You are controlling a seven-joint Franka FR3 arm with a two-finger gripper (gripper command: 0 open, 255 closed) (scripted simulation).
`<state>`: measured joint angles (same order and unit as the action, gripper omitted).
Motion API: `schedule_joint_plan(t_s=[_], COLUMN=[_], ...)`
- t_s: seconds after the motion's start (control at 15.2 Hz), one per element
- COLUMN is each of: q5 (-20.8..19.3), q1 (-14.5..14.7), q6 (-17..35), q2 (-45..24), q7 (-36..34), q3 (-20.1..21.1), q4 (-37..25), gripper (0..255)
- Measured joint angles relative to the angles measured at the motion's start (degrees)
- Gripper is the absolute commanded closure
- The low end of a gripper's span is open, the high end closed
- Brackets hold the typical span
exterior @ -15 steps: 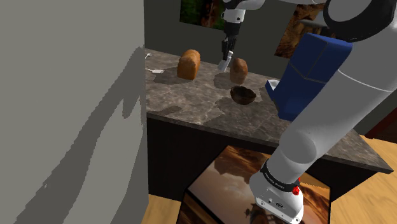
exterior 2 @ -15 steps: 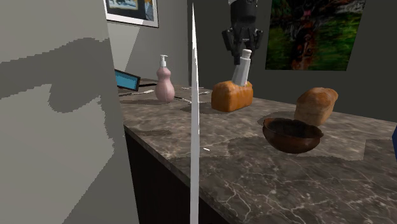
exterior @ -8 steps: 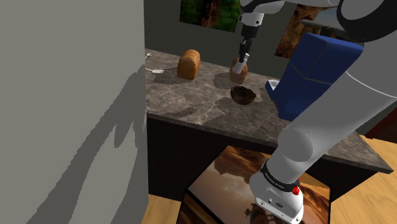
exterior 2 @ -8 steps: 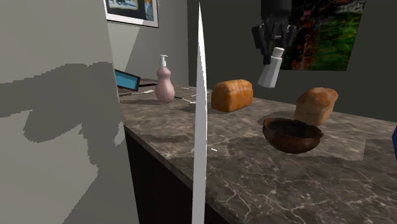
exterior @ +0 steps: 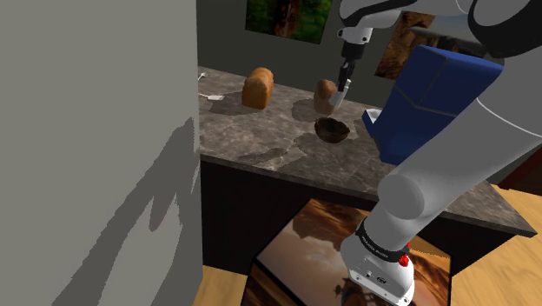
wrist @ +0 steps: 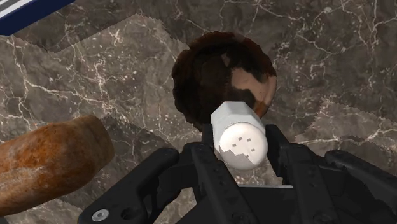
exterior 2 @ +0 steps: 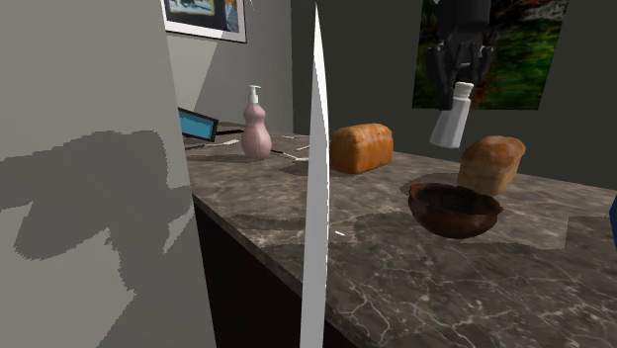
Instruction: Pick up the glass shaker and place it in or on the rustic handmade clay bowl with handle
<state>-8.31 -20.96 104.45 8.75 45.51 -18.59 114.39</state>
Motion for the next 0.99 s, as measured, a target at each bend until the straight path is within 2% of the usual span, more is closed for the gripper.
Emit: schedule_joint_plan(t_s=[0.99], q5=[0.1], q1=[-0.3], q6=[10.3], q2=[-2.2], q7=[-0.3], q3=[-0.6], q4=[8.2], gripper=[255])
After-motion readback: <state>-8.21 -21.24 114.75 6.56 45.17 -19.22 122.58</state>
